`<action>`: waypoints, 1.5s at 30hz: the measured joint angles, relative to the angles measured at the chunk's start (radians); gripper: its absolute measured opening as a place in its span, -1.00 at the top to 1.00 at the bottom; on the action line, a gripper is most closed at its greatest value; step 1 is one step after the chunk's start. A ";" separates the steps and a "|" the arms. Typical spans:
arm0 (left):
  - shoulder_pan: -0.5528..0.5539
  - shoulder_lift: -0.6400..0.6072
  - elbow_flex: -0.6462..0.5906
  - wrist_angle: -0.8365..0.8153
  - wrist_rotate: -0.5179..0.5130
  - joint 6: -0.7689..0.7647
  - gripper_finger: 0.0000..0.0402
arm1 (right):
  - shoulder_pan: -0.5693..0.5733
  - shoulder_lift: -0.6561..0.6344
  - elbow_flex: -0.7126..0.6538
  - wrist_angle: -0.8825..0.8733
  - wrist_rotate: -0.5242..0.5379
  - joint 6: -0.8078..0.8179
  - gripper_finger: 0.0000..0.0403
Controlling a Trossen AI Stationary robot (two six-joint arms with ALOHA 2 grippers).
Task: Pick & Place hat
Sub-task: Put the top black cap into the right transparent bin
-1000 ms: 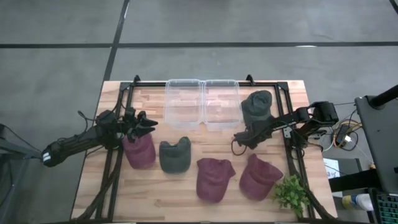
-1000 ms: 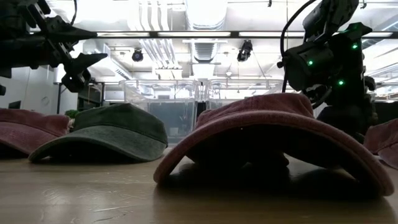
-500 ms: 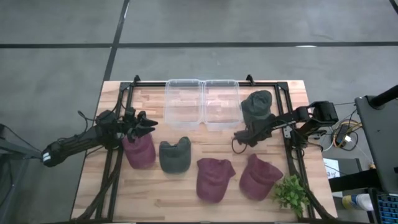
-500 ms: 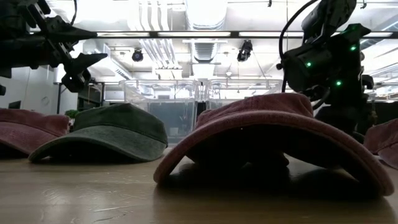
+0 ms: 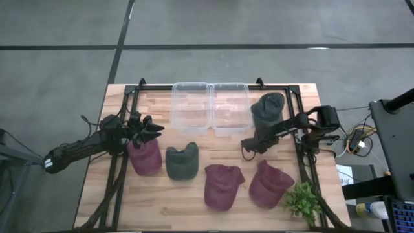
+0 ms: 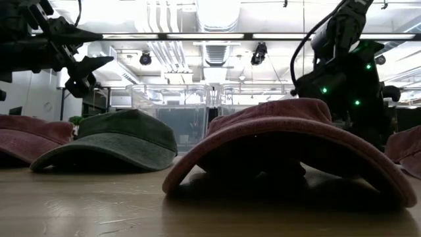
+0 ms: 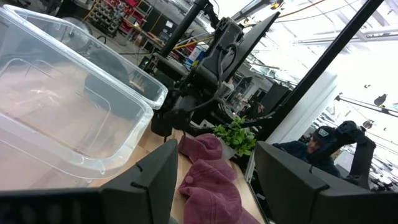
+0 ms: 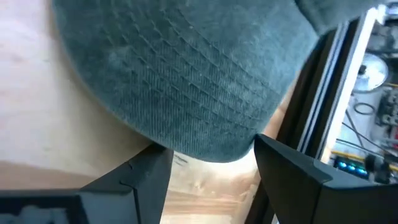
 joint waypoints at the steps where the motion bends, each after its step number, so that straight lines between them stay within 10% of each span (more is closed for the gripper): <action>1: 0.000 0.000 0.000 0.000 0.000 0.000 -0.03 | 0.000 0.010 0.000 -0.004 0.005 0.013 -0.12; 27: 0.000 0.000 0.000 0.003 0.000 0.000 -0.03 | -0.087 0.057 0.051 -0.080 0.161 0.090 -0.11; 45: 0.000 0.000 0.000 0.003 0.000 0.000 -0.03 | -0.112 0.057 0.062 -0.152 0.240 0.150 0.41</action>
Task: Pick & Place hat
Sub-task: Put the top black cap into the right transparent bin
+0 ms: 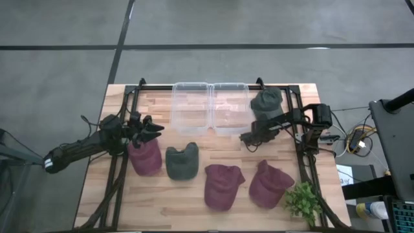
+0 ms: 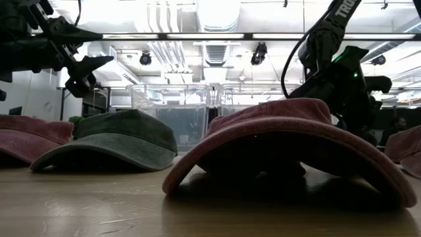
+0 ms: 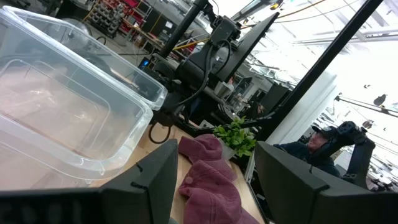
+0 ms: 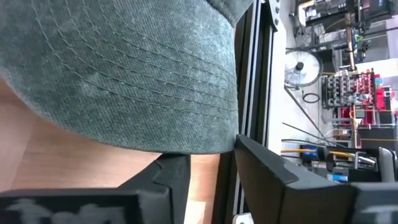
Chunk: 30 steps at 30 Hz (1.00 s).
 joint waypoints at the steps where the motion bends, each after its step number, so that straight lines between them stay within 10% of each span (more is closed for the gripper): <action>1: 0.000 0.000 0.000 0.000 0.000 0.000 -0.03 | -0.001 0.000 0.000 0.001 0.003 -0.001 0.44; 12: 0.000 0.000 0.000 0.000 0.000 0.000 -0.03 | 0.013 -0.019 0.031 -0.010 0.003 -0.080 0.92; 30: 0.000 0.002 0.000 -0.002 0.000 0.000 -0.03 | 0.207 -0.300 0.200 -0.273 -0.244 -0.026 0.96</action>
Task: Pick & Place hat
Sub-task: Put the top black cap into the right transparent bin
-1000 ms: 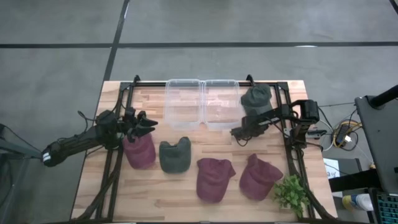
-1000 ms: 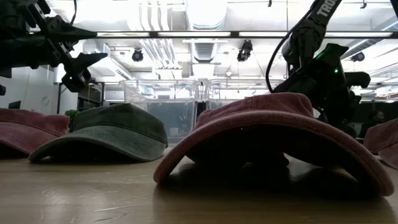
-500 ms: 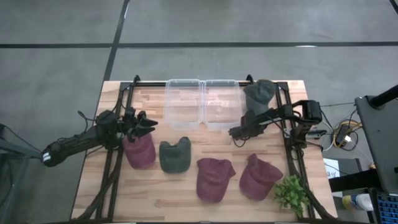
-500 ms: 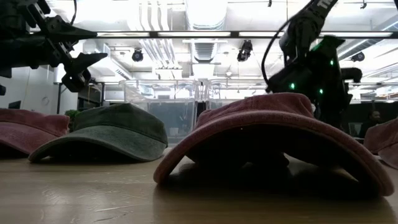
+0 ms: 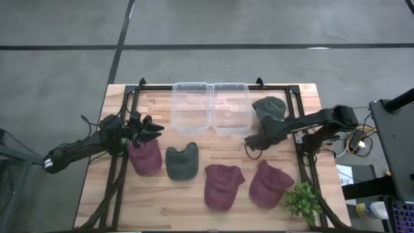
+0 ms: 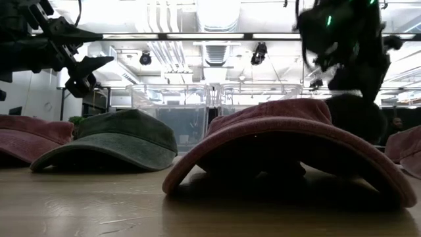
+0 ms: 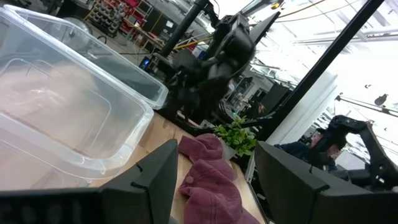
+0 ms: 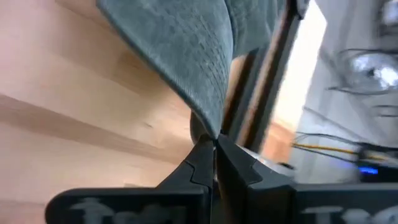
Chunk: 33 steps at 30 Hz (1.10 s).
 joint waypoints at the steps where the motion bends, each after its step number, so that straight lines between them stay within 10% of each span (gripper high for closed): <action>1: 0.000 0.000 0.000 0.001 0.000 0.000 -0.03 | 0.010 -0.022 0.000 0.001 -0.004 0.016 0.96; 20: 0.000 0.000 0.000 0.002 0.000 0.000 -0.03 | 0.038 -0.239 -0.034 0.001 0.203 0.395 0.96; 33: 0.000 0.000 0.000 0.002 0.000 0.000 -0.03 | 0.029 -0.365 0.010 0.001 0.373 0.374 0.96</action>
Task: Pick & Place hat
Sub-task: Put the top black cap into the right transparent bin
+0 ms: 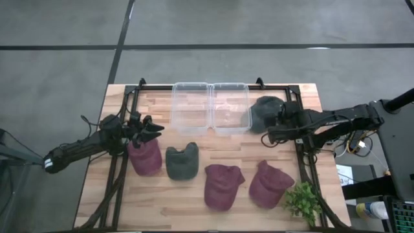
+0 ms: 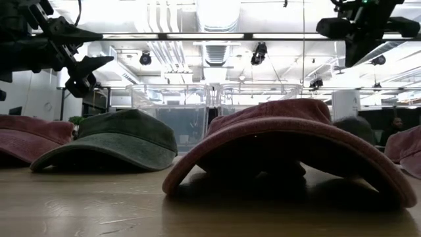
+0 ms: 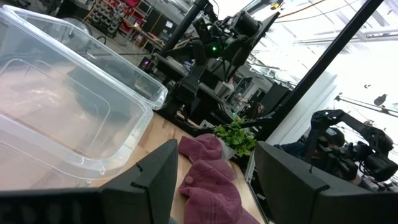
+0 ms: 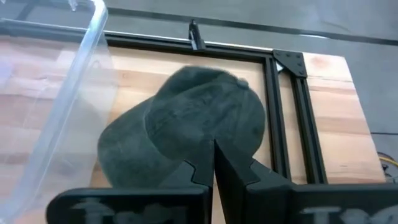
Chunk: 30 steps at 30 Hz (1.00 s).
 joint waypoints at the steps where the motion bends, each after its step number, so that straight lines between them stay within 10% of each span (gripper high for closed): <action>1: 0.000 0.000 0.000 0.000 0.000 0.000 -0.03 | 0.000 0.000 0.001 -0.001 0.000 -0.008 0.96; 19: 0.000 0.000 0.000 0.000 0.000 0.000 -0.03 | 0.000 -0.006 0.002 0.019 -0.329 -0.407 0.93; 30: 0.000 0.000 0.000 0.000 0.000 0.000 -0.03 | -0.040 -0.006 -0.013 0.060 -0.344 -0.509 0.40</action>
